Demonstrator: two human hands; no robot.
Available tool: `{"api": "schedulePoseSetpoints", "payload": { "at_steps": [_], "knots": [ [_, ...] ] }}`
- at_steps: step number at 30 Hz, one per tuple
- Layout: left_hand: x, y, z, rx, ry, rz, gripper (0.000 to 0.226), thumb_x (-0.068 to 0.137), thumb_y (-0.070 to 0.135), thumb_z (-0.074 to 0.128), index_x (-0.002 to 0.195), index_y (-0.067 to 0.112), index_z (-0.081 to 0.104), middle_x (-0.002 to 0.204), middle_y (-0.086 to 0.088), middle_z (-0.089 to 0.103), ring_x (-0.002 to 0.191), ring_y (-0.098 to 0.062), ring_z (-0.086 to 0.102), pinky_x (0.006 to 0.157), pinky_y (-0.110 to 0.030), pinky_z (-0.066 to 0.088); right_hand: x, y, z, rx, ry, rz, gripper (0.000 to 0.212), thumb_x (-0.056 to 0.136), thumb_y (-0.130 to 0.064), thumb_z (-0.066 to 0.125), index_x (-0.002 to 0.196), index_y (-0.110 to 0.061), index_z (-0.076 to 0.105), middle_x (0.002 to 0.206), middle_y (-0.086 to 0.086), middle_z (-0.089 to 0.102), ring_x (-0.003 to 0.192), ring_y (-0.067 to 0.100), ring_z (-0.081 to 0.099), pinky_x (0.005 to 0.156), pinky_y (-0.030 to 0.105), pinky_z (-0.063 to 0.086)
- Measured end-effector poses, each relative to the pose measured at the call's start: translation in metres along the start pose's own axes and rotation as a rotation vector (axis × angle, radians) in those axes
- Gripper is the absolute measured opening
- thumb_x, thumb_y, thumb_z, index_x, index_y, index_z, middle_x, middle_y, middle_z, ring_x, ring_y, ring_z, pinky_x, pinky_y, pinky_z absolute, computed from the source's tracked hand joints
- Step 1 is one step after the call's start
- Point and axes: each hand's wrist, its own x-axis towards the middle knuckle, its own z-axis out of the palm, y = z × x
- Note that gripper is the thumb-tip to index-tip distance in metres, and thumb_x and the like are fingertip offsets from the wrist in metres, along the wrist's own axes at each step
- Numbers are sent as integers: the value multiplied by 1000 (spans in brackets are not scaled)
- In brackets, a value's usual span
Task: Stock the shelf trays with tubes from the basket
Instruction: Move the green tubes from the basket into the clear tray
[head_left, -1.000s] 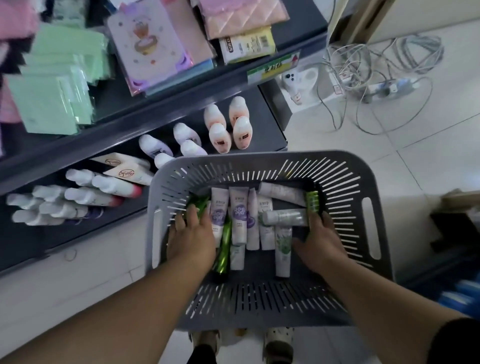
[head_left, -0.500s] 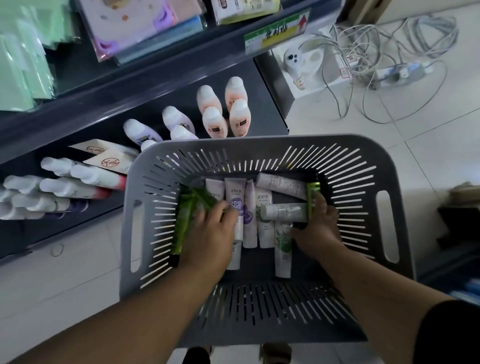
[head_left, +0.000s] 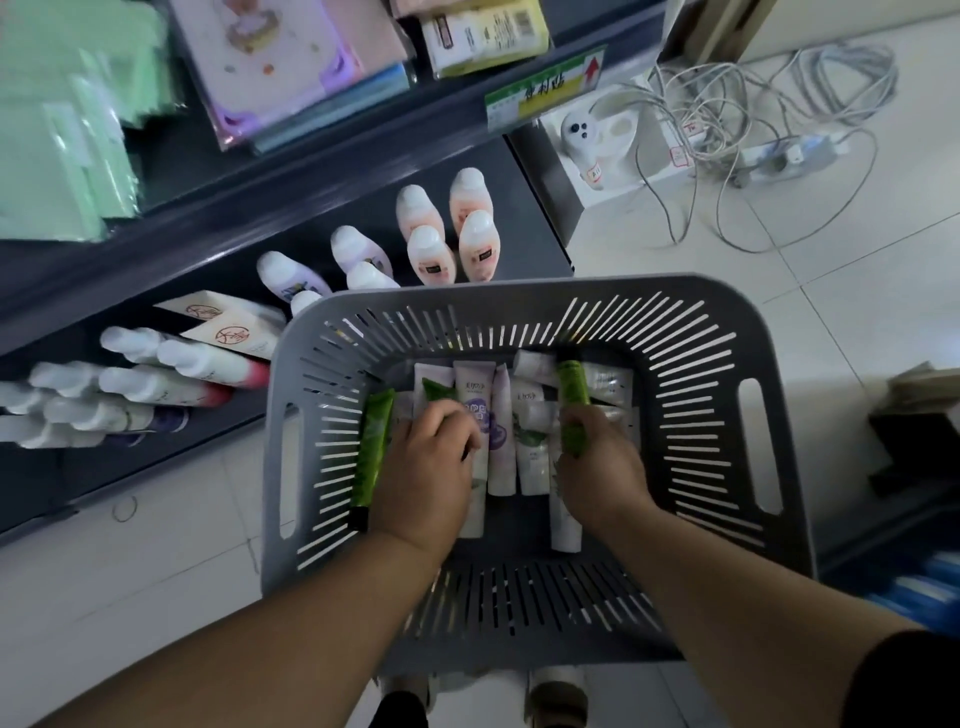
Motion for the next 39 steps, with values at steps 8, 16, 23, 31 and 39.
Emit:
{"api": "schedulePoseSetpoints", "payload": {
  "at_steps": [8, 16, 23, 31, 39],
  "knots": [
    [-16, 51, -97, -107, 132, -89, 17, 76, -2, 67, 73, 13, 58, 94, 0, 59, 86, -17, 55, 68, -19, 31, -84, -49, -43, 365, -34, 40, 24, 93, -18, 53, 110, -31, 61, 89, 1, 66, 76, 23, 70, 64, 41, 58],
    [-42, 125, -240, -325, 380, -50, 32, 86, 1, 62, 73, 27, 49, 97, 16, 48, 96, 4, 49, 78, -7, 39, -186, -138, -127, 516, -79, -197, 23, 95, -10, 54, 106, -26, 67, 85, 9, 69, 62, 21, 60, 51, 31, 47],
    [-64, 187, -362, -263, 570, 74, 17, 90, 7, 59, 93, 24, 59, 103, 11, 47, 96, 10, 46, 80, -1, 34, -282, -232, -204, 521, -99, -603, 27, 96, -9, 53, 103, -30, 68, 97, -5, 70, 69, 12, 68, 75, 36, 57],
    [-119, 214, -479, 70, 548, -80, 64, 90, 30, 49, 142, 52, 19, 123, 15, 36, 98, -11, 55, 79, -33, 50, -387, -314, -243, 313, -148, -996, 28, 97, -9, 50, 110, -30, 63, 102, -9, 66, 72, 1, 70, 56, 15, 49],
    [-177, 199, -557, 37, 773, -202, 41, 94, 38, 44, 133, 41, 32, 100, 8, 60, 82, -19, 60, 65, -34, 46, -468, -364, -232, 189, -66, -1214, 30, 95, -16, 54, 103, -43, 63, 85, -2, 69, 56, 3, 63, 47, 17, 47]
  ]
}}
